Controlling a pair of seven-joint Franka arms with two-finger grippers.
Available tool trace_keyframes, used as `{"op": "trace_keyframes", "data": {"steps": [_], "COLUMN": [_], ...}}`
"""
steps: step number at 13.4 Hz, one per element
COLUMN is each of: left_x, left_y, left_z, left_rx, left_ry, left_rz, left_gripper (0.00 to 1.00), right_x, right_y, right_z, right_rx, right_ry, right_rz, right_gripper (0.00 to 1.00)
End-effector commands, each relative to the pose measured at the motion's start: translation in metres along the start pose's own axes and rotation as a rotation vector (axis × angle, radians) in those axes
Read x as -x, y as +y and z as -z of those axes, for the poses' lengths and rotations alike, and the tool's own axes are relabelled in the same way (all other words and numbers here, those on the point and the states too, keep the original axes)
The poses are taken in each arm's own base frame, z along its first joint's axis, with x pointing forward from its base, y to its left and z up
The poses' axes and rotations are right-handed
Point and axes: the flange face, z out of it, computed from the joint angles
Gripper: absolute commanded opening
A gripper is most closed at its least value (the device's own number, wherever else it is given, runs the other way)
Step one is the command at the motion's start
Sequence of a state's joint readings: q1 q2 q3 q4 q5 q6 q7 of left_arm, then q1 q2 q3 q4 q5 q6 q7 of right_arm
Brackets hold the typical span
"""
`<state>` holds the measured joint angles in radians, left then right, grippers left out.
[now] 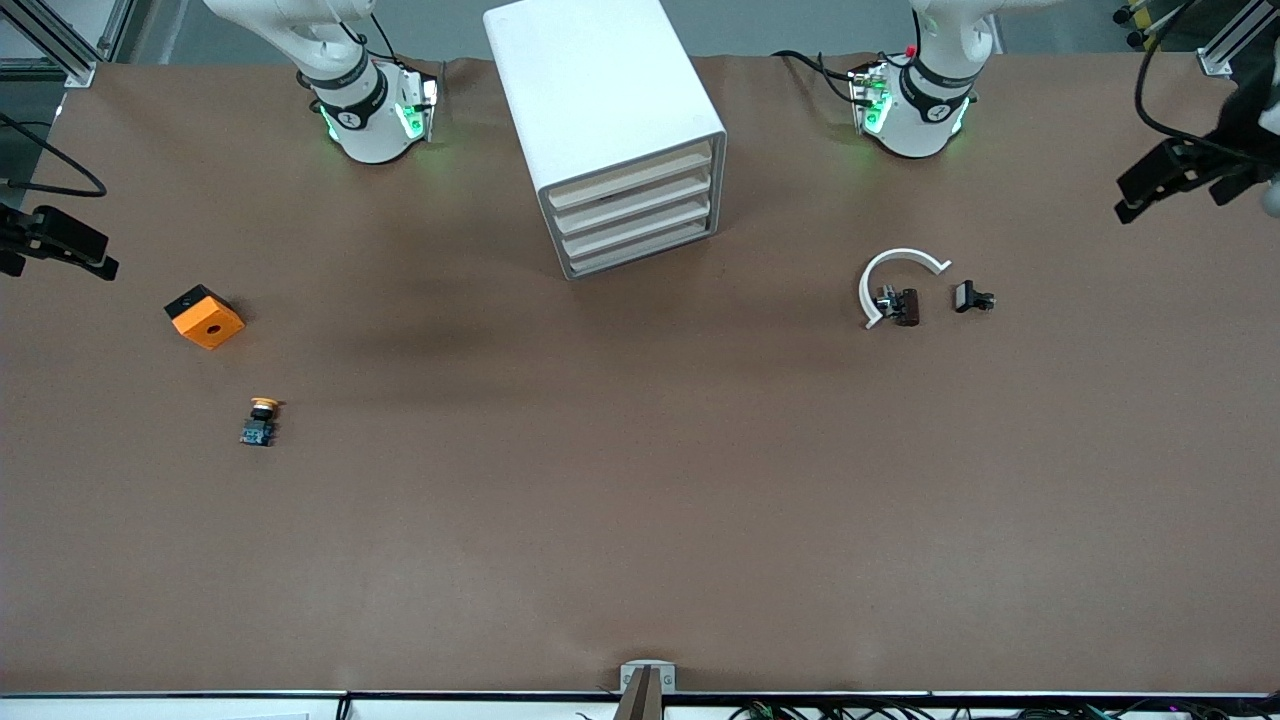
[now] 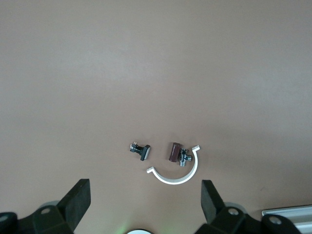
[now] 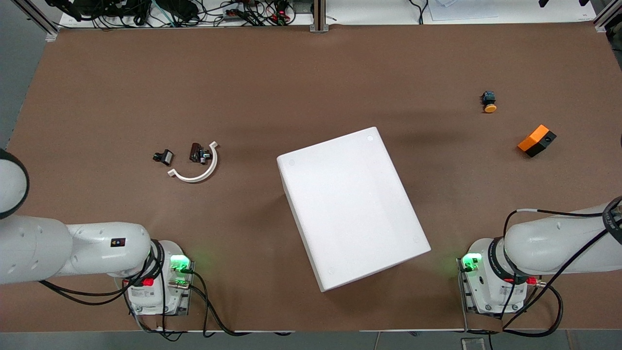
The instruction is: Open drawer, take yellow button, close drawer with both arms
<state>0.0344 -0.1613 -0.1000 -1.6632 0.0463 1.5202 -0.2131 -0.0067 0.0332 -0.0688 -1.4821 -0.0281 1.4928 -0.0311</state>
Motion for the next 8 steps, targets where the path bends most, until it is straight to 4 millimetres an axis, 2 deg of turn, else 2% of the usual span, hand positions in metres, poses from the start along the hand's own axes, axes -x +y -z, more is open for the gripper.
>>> {"op": "trace_keyframes", "data": {"steps": [1, 8], "left_x": [0.016, 0.0], "left_y": [0.008, 0.002], "left_z": [-0.009, -0.017], "left_rx": [0.015, 0.069], "left_ry": [0.011, -0.019], "left_rz": [-0.041, -0.038], "left_gripper": [1.0, 1.0], "right_x": [0.0, -0.001], "right_y": [0.002, 0.003], "right_z": [0.005, 0.009], "right_rx": [0.003, 0.002], "right_ry": [-0.001, 0.009], "right_rz": [-0.007, -0.013], "right_gripper": [1.0, 1.0]}}
